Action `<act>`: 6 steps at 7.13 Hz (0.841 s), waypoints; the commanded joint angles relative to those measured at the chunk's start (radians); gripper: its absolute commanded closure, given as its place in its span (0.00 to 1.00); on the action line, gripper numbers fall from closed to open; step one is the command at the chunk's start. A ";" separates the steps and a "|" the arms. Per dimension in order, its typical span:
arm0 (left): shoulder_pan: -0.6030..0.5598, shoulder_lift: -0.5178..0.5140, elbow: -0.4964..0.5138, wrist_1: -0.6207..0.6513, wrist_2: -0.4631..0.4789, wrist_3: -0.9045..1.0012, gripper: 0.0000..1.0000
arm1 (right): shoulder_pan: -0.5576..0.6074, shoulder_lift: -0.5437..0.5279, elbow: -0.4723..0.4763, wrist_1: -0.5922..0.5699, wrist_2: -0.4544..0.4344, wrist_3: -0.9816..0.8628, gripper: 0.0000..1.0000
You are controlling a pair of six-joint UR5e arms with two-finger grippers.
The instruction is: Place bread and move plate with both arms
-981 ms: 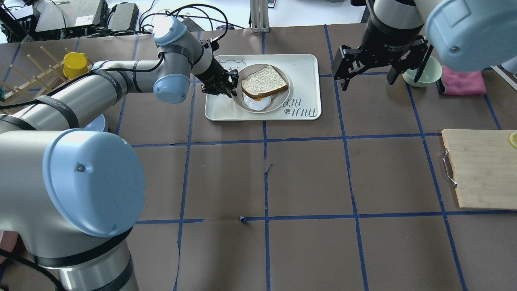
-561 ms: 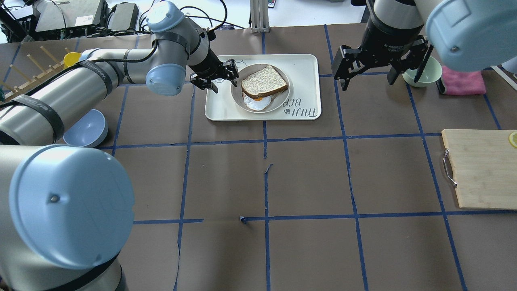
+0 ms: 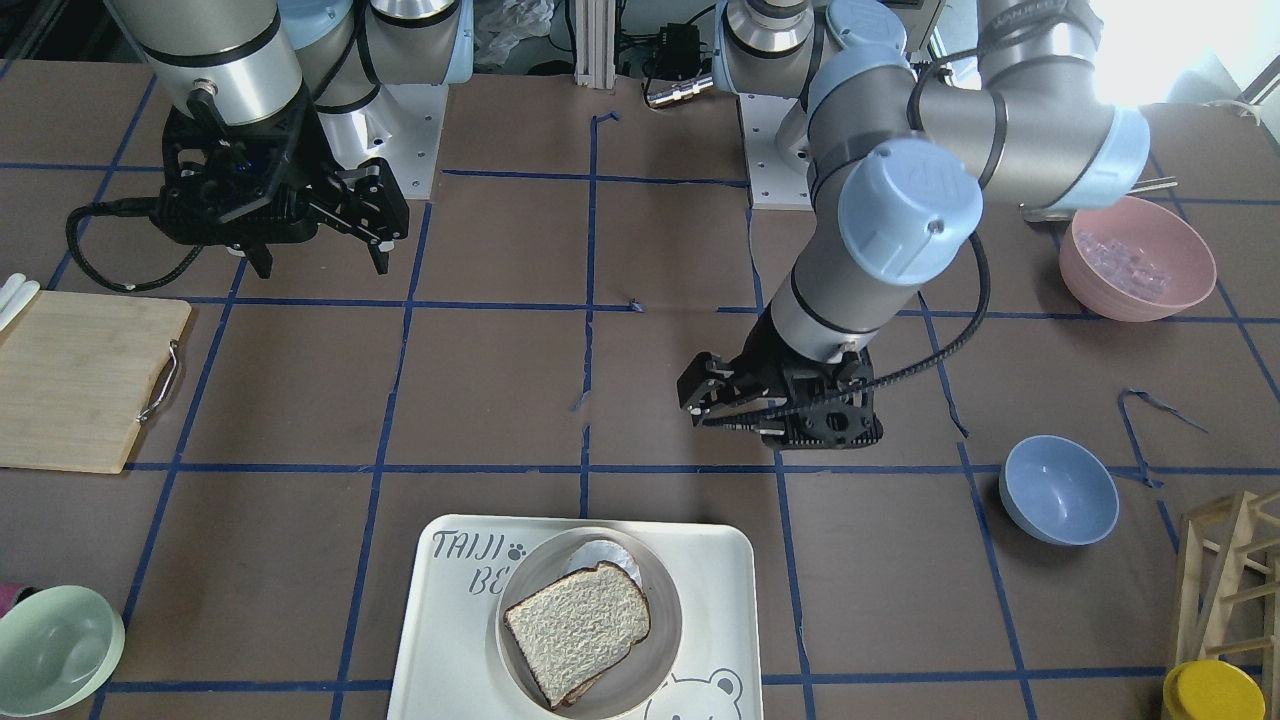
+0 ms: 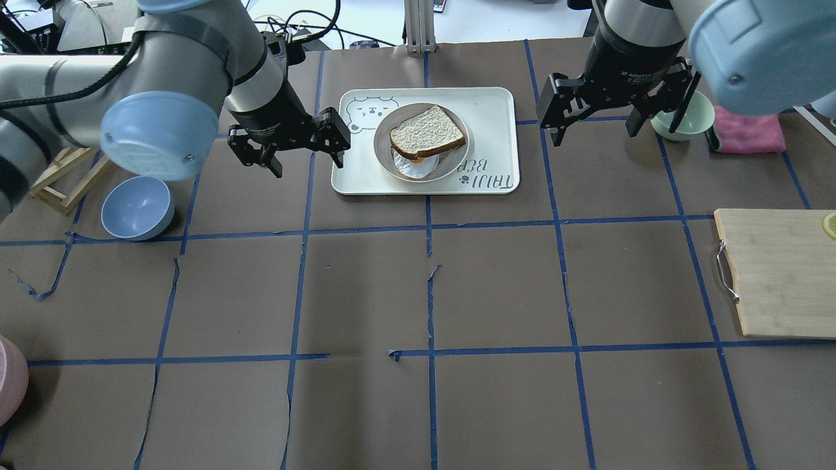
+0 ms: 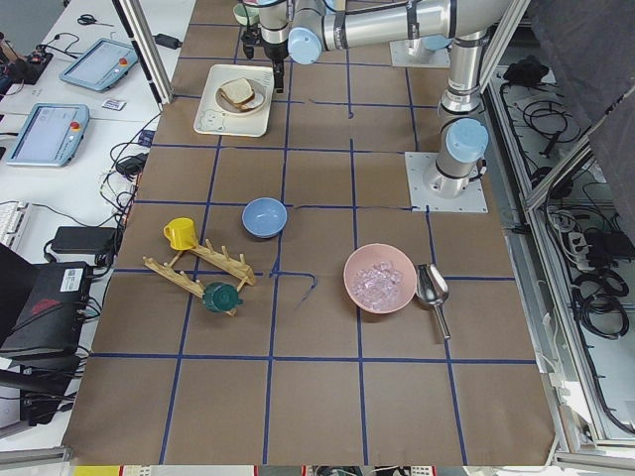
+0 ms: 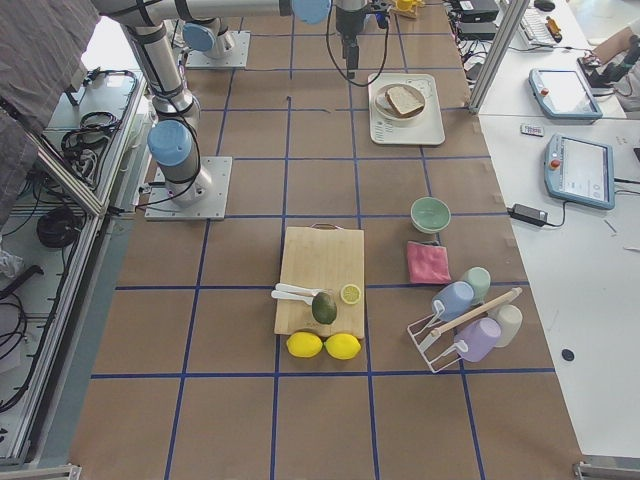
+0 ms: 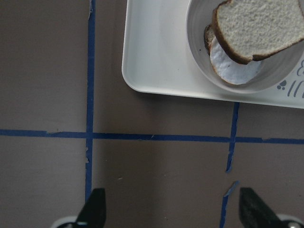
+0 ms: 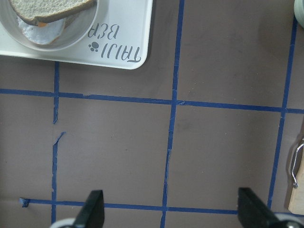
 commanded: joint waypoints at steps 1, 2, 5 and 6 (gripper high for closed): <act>0.000 0.160 -0.054 -0.073 0.073 0.056 0.00 | 0.000 0.000 0.002 0.000 0.000 0.000 0.00; 0.001 0.192 -0.057 -0.102 0.082 0.062 0.00 | 0.000 0.000 0.002 0.002 0.000 0.001 0.00; 0.001 0.205 -0.058 -0.101 0.087 0.050 0.00 | 0.000 0.000 0.000 0.000 0.000 0.001 0.00; 0.001 0.199 -0.057 -0.089 0.088 0.049 0.00 | 0.000 0.000 0.000 0.000 0.000 0.000 0.00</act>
